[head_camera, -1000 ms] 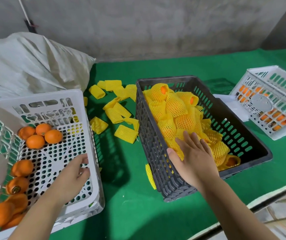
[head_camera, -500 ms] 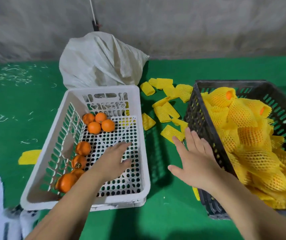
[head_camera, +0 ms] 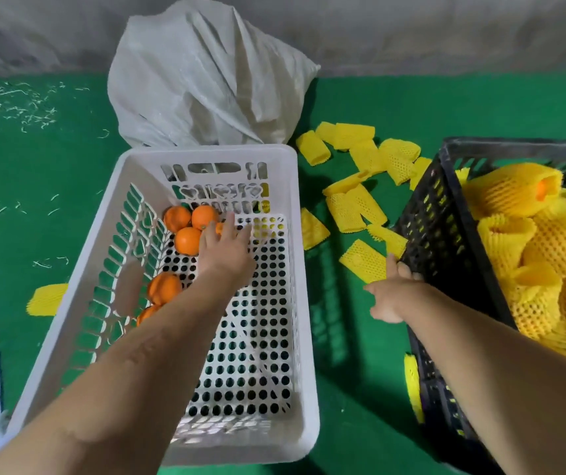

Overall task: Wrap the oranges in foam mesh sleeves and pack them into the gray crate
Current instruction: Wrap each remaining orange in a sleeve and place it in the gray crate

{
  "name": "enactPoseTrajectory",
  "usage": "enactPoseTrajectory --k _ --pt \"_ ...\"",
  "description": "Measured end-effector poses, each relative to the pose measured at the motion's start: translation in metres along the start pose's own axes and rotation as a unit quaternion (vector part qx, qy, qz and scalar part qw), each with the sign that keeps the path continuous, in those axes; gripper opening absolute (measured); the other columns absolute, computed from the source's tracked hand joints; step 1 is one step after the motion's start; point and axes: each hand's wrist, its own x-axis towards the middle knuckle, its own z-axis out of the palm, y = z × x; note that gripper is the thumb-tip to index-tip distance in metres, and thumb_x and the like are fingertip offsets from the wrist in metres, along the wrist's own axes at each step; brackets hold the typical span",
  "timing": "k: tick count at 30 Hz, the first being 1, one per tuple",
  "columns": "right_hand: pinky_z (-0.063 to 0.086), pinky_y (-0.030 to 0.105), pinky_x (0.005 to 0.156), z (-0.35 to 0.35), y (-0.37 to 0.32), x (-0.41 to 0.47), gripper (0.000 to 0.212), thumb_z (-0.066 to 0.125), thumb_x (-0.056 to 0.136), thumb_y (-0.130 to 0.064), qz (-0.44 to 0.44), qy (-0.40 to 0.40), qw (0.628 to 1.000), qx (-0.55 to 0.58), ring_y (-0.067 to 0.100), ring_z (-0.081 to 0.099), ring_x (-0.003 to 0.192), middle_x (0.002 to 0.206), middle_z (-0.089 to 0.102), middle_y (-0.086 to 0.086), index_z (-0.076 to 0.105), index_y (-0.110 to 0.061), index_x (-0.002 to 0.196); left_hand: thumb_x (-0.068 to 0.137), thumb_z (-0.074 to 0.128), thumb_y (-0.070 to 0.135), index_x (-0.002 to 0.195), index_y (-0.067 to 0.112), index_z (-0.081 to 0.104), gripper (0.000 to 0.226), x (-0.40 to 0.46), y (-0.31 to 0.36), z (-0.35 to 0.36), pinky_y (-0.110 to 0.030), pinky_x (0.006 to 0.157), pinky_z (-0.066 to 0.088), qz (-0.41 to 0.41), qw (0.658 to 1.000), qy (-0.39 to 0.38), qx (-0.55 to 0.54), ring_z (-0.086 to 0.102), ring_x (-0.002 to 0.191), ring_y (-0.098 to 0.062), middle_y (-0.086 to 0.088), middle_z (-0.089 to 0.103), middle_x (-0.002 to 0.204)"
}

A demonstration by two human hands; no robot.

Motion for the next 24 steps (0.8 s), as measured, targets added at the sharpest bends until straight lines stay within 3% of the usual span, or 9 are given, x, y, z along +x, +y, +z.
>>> enactPoseTrajectory --k 3,6,10,13,15,17,20,22,24 --pt "0.012 0.044 0.126 0.007 -0.007 0.019 0.061 0.049 0.103 -0.036 -0.024 -0.003 1.0 -0.007 0.036 -0.01 0.155 0.164 -0.032 0.012 0.024 -0.051 0.157 0.104 0.057 0.037 0.167 0.036 -0.007 0.09 0.019 -0.013 0.016 -0.056 0.13 0.009 -0.002 1.0 -0.021 0.008 -0.006 0.16 -0.045 -0.001 -0.013 0.176" --pt "0.01 0.047 0.126 0.011 -0.006 0.038 0.062 0.045 0.104 -0.036 -0.033 -0.016 0.999 -0.005 0.035 -0.016 0.155 0.165 -0.031 0.009 0.02 -0.044 0.16 0.098 0.064 0.032 0.167 0.028 -0.006 0.098 0.031 -0.02 0.025 -0.052 0.12 0.031 0.003 0.999 0.024 0.046 0.022 0.148 -0.048 -0.011 0.021 0.166" --pt "0.02 0.046 0.122 0.009 -0.012 0.046 0.067 0.046 0.104 -0.042 -0.041 0.027 0.999 0.019 0.032 0.009 0.154 0.171 0.0 0.003 0.021 -0.022 0.162 0.092 0.065 0.01 0.162 0.035 0.025 0.084 0.033 -0.026 0.034 -0.05 0.11 0.041 -0.04 0.997 0.019 0.069 0.033 0.13 -0.041 -0.012 0.029 0.151" --pt "0.038 0.045 0.113 -0.002 -0.029 0.039 0.055 0.051 0.1 -0.031 -0.06 0.118 0.981 0.14 0.033 0.042 0.137 0.156 0.034 0.006 0.04 -0.021 0.153 0.094 0.067 0.01 0.158 0.037 0.027 0.081 0.027 -0.041 0.037 -0.05 0.104 0.046 -0.074 0.996 0.012 0.051 0.033 0.129 -0.042 -0.009 0.027 0.15" --pt "0.047 0.042 0.103 -0.01 -0.042 0.029 0.052 0.054 0.098 -0.022 -0.087 0.151 0.948 0.266 0.032 0.054 0.123 0.145 0.043 0.006 0.045 -0.023 0.149 0.097 0.069 0.028 0.156 0.033 0.032 0.07 0.022 -0.049 0.031 -0.052 0.103 0.047 -0.064 0.998 0.007 0.028 0.034 0.131 -0.042 -0.008 0.032 0.148" --pt "0.051 0.035 0.086 -0.017 -0.053 0.013 0.046 0.056 0.096 -0.017 -0.115 0.176 0.892 0.4 0.024 0.06 0.103 0.13 0.053 0.007 0.053 -0.022 0.142 0.096 0.07 0.045 0.156 0.032 0.034 0.071 0.012 -0.051 0.022 -0.053 0.108 0.043 -0.044 0.999 -0.001 -0.007 0.037 0.133 -0.041 -0.006 0.041 0.147" --pt "0.039 0.025 0.056 -0.019 -0.061 -0.021 0.032 0.055 0.095 -0.017 -0.129 0.201 0.792 0.562 0.004 0.051 0.061 0.091 0.061 -0.005 0.063 -0.028 0.124 0.089 0.073 0.056 0.156 0.031 0.038 0.08 -0.014 -0.041 0.005 -0.046 0.116 0.028 0.002 0.996 0.041 -0.081 0.044 0.132 -0.034 -0.006 0.051 0.146" --pt "0.042 0.023 0.055 -0.012 -0.061 -0.049 0.028 0.053 0.095 -0.019 -0.13 0.206 0.738 0.629 0.002 0.051 0.057 0.083 0.062 -0.008 0.065 -0.037 0.112 0.084 0.078 0.057 0.15 0.032 0.046 0.078 -0.039 -0.03 -0.01 -0.043 0.112 0.032 0.04 0.983 0.078 -0.164 0.054 0.125 -0.026 -0.001 0.059 0.137" --pt "0.051 0.029 0.067 0.002 -0.059 -0.078 0.029 0.053 0.097 -0.02 -0.134 0.204 0.702 0.669 0.008 0.058 0.069 0.085 0.066 -0.006 0.066 -0.044 0.106 0.08 0.085 0.057 0.141 0.037 0.052 0.072 -0.067 -0.019 -0.025 -0.036 0.1 0.048 0.065 0.948 0.081 -0.299 0.061 0.114 -0.014 0.008 0.061 0.129"
